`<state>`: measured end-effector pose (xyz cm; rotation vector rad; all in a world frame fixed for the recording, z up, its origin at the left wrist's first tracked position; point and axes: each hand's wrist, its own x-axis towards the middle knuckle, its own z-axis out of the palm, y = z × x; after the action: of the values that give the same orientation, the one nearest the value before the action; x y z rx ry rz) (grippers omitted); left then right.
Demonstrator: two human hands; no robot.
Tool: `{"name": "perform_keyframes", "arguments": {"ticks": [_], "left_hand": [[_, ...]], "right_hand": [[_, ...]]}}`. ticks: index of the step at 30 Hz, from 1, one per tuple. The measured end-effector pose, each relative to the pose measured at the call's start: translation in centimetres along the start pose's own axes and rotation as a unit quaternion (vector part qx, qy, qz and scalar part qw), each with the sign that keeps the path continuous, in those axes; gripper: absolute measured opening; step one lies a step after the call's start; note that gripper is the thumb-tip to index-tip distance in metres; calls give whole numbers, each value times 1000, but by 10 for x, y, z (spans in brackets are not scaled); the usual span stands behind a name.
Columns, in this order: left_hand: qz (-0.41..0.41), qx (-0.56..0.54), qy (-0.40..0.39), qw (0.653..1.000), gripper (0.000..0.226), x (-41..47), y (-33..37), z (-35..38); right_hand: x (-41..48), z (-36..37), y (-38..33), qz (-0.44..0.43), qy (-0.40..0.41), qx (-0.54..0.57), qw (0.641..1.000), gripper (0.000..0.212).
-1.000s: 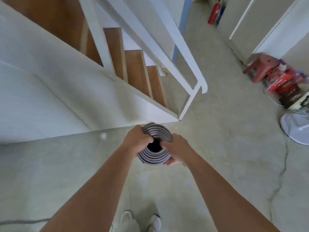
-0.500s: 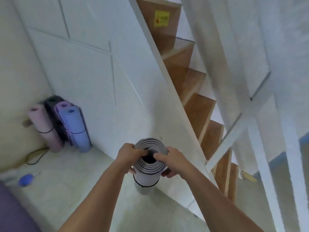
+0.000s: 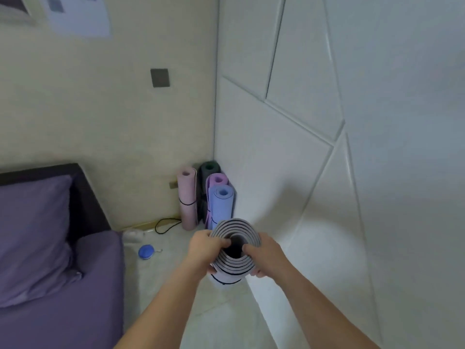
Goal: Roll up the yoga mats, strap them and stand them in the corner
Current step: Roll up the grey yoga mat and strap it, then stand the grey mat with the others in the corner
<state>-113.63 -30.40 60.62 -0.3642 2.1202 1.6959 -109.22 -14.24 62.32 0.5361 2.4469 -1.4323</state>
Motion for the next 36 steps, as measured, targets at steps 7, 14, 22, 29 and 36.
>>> {"name": "perform_keyframes", "arguments": {"ticks": [7, 14, 22, 29, 36], "left_hand": [[-32, -86, 93, 991, 33, 117, 4, -39], [-80, -138, 116, 980, 37, 286, -12, -90], [-114, -105, 76, 985, 55, 506, -19, -137], [-143, -40, 16, 989, 75, 664, -30, -146], [-179, 38, -28, 983, 72, 782, -34, -129]], "right_hand": [[155, 37, -43, -66, -72, -65, 993, 27], [324, 114, -76, -29, -103, -103, 989, 44], [528, 202, -103, 111, -56, -77, 989, 21], [656, 235, -112, 178, -3, -5, 984, 13], [760, 247, -82, 249, 50, 31, 967, 26]]}}
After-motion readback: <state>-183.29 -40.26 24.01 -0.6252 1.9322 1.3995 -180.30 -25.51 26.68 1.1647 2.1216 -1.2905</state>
